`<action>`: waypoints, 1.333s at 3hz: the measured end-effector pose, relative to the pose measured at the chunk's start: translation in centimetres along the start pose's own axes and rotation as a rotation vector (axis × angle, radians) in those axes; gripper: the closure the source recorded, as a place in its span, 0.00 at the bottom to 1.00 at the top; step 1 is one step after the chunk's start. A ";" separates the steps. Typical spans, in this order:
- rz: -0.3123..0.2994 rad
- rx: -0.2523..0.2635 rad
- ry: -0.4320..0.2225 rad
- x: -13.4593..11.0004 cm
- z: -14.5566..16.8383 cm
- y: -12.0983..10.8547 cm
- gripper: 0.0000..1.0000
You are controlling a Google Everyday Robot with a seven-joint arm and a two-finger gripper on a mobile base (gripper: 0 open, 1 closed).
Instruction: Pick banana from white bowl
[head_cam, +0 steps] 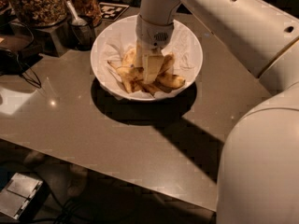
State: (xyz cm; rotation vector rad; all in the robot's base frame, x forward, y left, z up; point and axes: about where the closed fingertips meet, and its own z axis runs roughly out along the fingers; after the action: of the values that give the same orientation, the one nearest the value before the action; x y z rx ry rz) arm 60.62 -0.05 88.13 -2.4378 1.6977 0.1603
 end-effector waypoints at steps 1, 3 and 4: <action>0.000 0.000 0.000 0.0 0.0 0.0 0.78; 0.022 0.072 -0.006 -0.4 -2.3 1.0 1.00; 0.077 0.167 -0.008 -1.6 -6.4 4.0 1.00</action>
Offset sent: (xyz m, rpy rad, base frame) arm 0.0000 0.0000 0.0000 0.0000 0.0000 0.0000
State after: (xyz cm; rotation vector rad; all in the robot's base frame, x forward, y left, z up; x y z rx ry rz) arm 56.30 -1.22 94.40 -2.2512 1.7271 0.0362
